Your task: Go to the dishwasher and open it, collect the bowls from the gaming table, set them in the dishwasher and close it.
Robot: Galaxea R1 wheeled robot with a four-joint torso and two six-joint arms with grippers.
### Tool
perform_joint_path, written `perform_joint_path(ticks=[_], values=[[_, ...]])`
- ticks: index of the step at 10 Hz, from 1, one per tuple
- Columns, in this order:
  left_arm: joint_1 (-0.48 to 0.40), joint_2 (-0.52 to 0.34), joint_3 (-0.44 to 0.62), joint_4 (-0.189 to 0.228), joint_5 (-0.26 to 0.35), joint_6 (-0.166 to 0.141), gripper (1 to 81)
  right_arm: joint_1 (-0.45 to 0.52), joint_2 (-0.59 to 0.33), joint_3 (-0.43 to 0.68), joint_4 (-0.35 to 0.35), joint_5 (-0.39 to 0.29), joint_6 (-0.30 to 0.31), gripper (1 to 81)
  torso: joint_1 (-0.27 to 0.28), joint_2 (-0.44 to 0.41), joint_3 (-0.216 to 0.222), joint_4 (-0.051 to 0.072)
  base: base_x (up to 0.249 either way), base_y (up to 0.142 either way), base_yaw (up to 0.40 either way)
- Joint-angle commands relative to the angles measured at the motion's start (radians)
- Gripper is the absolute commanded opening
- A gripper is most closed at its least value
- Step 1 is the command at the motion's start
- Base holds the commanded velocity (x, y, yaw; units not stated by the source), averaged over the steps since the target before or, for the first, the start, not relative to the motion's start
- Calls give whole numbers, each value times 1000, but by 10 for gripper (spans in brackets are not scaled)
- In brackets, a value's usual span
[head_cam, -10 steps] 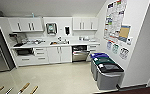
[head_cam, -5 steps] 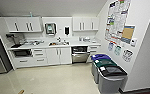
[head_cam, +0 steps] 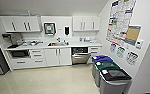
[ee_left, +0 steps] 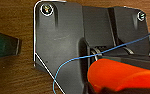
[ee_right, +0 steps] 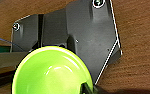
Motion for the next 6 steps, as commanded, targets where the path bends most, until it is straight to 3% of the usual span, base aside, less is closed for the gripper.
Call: perform_joint_path(ticks=[1,6], values=[[-50,-6,-1,8,67,4,10,48,-12,4,-7,-53,-5,10,0,0,0,0,205,0,0],[-50,-4,-1,8,67,4,10,46,-12,4,-7,-53,-5,10,0,0,0,0,208,0,0]])
